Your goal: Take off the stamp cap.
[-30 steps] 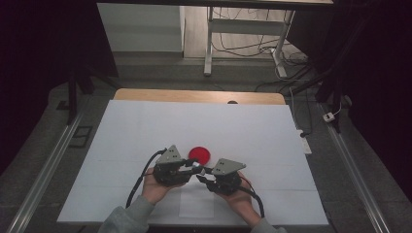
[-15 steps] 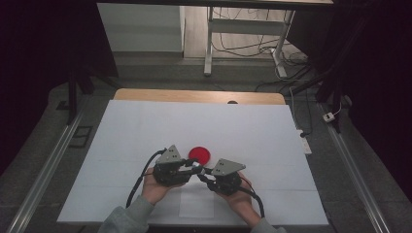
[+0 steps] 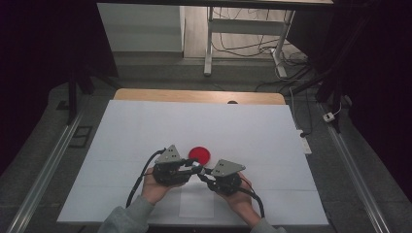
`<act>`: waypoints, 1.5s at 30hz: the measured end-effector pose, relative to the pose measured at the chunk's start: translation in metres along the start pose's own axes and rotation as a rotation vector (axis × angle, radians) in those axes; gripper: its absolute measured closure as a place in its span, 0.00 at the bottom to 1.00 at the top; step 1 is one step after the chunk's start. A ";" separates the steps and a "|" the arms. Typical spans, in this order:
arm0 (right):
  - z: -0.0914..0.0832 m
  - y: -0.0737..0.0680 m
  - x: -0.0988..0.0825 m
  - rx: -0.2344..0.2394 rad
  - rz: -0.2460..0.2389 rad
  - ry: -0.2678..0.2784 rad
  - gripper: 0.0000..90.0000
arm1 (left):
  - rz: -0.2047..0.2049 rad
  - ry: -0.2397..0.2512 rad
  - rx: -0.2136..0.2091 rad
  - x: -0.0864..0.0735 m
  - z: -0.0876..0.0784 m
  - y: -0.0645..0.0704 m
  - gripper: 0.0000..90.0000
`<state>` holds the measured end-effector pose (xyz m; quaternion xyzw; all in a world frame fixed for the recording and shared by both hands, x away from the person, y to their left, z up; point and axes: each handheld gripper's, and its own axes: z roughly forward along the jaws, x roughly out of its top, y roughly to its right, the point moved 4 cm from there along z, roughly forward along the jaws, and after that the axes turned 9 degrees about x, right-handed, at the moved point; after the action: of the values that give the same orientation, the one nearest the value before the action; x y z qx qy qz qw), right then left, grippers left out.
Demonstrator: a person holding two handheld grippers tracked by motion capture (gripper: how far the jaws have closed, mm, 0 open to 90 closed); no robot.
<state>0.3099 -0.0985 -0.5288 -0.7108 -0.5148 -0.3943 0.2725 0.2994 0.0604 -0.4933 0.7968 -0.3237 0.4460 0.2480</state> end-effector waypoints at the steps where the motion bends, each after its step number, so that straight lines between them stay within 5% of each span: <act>1: 0.000 0.000 0.000 0.000 0.000 -0.001 0.81 | 0.001 0.000 0.001 0.000 0.000 0.000 0.73; 19: -0.002 -0.002 0.000 -0.026 -0.031 0.011 0.82 | -0.007 0.017 0.002 0.000 -0.001 0.001 0.73; 41: -0.001 -0.005 -0.004 -0.051 0.009 0.062 0.83 | -0.020 0.038 0.007 -0.002 0.000 0.002 0.73; 45: -0.002 -0.005 -0.003 -0.044 -0.024 0.042 0.83 | -0.022 0.039 0.002 -0.002 0.000 0.002 0.73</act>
<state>0.3042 -0.1003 -0.5304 -0.7021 -0.5087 -0.4234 0.2629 0.2971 0.0601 -0.4945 0.7917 -0.3096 0.4590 0.2583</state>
